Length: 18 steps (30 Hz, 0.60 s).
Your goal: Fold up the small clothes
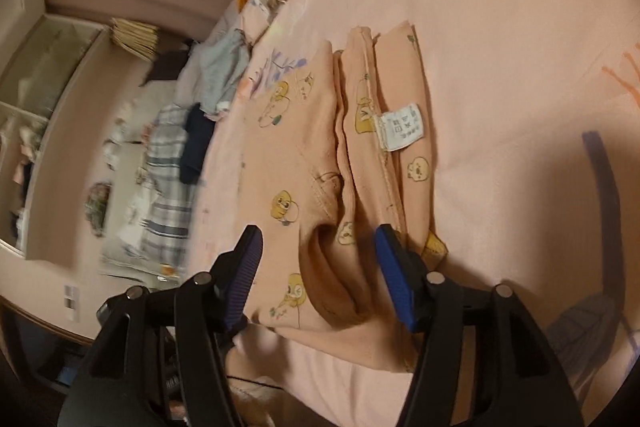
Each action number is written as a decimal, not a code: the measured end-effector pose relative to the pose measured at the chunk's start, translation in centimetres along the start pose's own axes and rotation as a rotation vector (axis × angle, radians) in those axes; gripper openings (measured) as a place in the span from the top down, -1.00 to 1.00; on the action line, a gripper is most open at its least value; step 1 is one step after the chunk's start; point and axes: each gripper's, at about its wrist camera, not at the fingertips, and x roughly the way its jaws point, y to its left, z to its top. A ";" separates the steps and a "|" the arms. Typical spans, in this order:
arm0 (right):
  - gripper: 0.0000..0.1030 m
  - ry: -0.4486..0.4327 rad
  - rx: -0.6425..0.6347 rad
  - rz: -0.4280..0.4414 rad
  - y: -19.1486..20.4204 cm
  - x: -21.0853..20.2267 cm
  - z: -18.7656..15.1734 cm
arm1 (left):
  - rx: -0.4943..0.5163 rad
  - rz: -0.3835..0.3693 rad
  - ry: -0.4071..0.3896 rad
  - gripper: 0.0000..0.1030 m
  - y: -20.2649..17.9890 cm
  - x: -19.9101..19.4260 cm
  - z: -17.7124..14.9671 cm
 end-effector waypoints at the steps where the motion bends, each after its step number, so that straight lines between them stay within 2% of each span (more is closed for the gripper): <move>1: -0.18 0.004 0.001 0.024 0.2 0.3 0.3 | 0.016 -0.003 -0.001 -0.23 -0.3 0.0 -0.3; 3: -0.18 0.015 -0.013 0.062 0.7 1.1 1.1 | 0.053 0.026 -0.026 -0.23 -1.0 0.2 -0.8; 5: -0.18 0.032 -0.026 0.040 1.1 2.7 2.1 | 0.047 0.037 -0.035 -0.23 -1.0 0.3 -1.0; 7: -0.16 0.042 0.023 0.052 0.6 4.1 3.0 | 0.008 0.012 -0.052 -0.23 -0.9 0.4 -0.9; 8: -0.11 0.032 0.030 0.071 0.5 4.5 3.3 | -0.024 -0.036 -0.056 -0.23 -0.5 0.4 -0.9; 10: 0.27 0.004 0.016 0.101 0.5 4.4 3.3 | -0.087 -0.106 -0.053 -0.23 0.1 0.6 -1.0; 11: 0.59 0.004 0.015 0.138 0.5 4.7 3.5 | -0.117 -0.133 -0.053 -0.23 0.4 0.7 -1.1; 12: 0.71 0.002 0.025 0.160 0.2 4.8 3.5 | -0.138 -0.154 -0.056 -0.23 0.5 0.8 -1.1; 16: 0.76 -0.058 0.087 0.242 -1.2 4.0 3.6 | -0.180 -0.160 -0.046 -0.23 0.3 0.7 -1.1; 18: 0.76 -0.095 0.069 0.289 -0.7 2.8 3.3 | -0.206 -0.173 -0.033 -0.23 0.8 0.6 -1.1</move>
